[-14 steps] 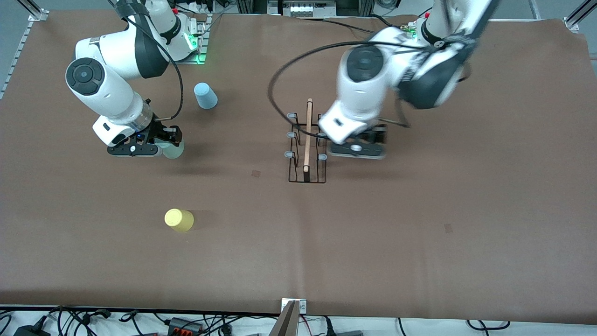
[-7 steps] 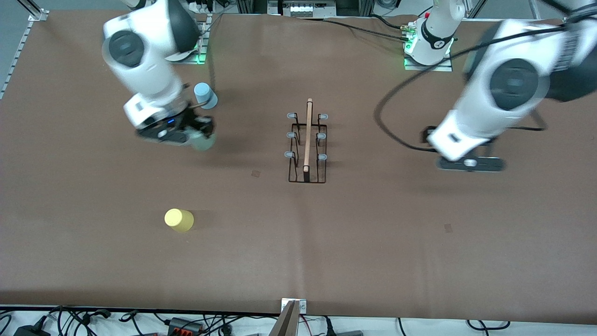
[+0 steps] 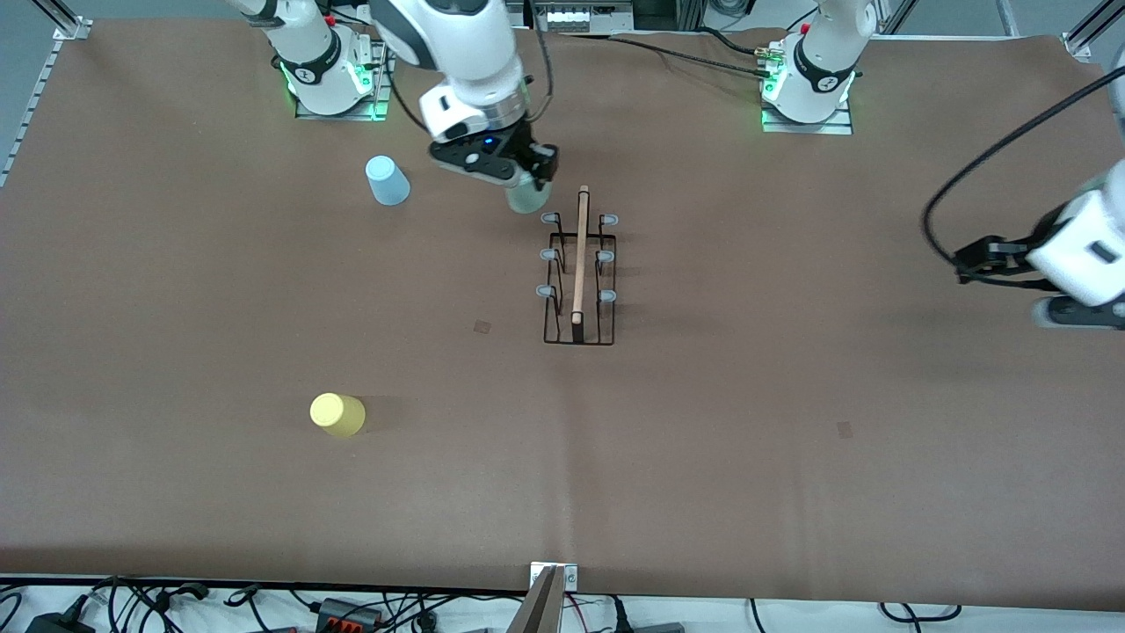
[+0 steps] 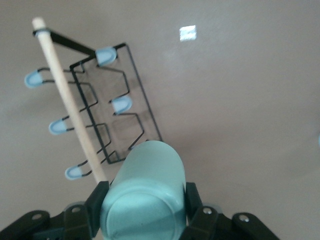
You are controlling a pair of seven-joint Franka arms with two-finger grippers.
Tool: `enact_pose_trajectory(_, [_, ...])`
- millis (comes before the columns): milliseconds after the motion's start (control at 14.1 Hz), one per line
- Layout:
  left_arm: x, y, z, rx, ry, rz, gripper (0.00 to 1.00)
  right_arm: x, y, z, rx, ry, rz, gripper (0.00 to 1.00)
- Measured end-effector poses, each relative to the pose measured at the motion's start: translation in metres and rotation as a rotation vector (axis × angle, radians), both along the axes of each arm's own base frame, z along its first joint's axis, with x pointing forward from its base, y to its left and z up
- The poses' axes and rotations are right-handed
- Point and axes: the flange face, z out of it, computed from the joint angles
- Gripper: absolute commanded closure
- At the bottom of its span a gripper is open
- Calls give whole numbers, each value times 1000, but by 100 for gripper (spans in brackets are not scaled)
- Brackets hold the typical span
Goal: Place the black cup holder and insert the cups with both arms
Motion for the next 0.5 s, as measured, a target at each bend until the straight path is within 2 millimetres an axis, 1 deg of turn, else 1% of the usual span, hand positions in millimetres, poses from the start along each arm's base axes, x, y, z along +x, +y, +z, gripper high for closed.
enact_pose_trajectory(71, [0,0,2,-1,-3,0,0,-1,5,-7,6,2,3,100])
enact_pose_trajectory(142, [1,-2,-1,-2,1,0,0,0,8,-15,7,4,7,100])
enact_pose_trajectory(356, [6,-4,-12,-17,19,0,0,8,9,-36,-5,5,19,100])
enact_pose_trajectory(498, [5,-7,-13,-31,27,-1,0,11,10,-48,-13,5,30,100])
